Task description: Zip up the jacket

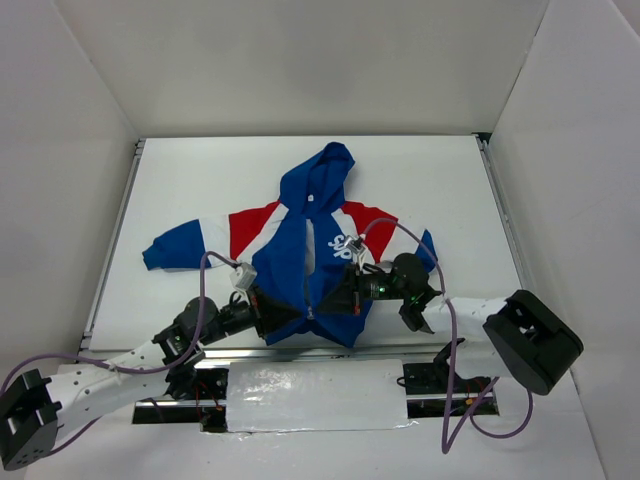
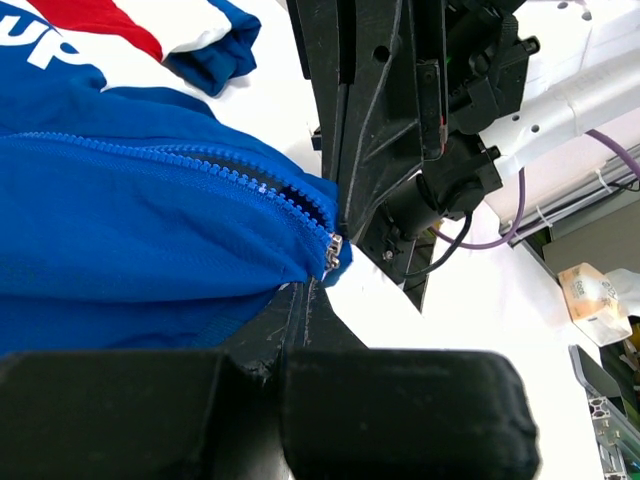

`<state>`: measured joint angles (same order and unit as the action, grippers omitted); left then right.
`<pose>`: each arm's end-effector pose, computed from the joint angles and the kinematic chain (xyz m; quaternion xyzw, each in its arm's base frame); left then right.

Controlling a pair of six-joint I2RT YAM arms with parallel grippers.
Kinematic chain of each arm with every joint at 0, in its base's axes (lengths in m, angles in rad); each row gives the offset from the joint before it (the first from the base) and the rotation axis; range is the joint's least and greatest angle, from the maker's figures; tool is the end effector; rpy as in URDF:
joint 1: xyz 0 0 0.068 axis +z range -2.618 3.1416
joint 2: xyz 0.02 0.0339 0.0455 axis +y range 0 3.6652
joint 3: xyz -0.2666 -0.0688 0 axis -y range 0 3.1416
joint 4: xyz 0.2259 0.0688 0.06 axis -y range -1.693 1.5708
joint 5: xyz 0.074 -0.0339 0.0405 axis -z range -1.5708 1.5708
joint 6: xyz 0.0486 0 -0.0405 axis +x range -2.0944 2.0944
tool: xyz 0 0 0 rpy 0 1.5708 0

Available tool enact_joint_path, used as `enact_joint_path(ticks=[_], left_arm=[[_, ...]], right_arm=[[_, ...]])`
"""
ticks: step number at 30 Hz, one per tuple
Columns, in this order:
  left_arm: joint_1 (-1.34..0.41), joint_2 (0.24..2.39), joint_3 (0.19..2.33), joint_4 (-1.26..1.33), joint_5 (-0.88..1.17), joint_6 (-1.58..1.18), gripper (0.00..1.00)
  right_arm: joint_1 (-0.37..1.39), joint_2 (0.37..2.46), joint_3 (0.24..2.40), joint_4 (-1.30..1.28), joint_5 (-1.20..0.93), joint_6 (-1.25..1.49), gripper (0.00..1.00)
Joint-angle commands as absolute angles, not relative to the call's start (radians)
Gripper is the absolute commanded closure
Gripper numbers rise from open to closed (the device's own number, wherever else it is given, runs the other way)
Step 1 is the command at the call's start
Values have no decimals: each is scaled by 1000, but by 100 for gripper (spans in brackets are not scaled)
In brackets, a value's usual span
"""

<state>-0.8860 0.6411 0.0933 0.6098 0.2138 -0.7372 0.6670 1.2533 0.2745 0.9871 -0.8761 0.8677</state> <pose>0.0880 -0.1240 0.2140 0.1281 0.6733 -0.5759 0.4457 0.1480 0.1640 0.2137 -0.2358 0.6646 0.6614 0.2554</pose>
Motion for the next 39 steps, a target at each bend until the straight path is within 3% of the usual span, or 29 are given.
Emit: enact_joint_path(ticks=[1,8,26,39], left_arm=[[-897,660,87,563,265,-724,100],[-897,718,127,591,350,-678,100],[-897,713,181,595,393,-634,100],[-897,752,224,560,456,-583,100]], right_arm=[[643,1281,298,1199,-919,926,100],[644,1336,325,1175,-1008,953,100],[655,1256,347,809,-989,755,100],[675,1253,365,773,-1071,706,100]])
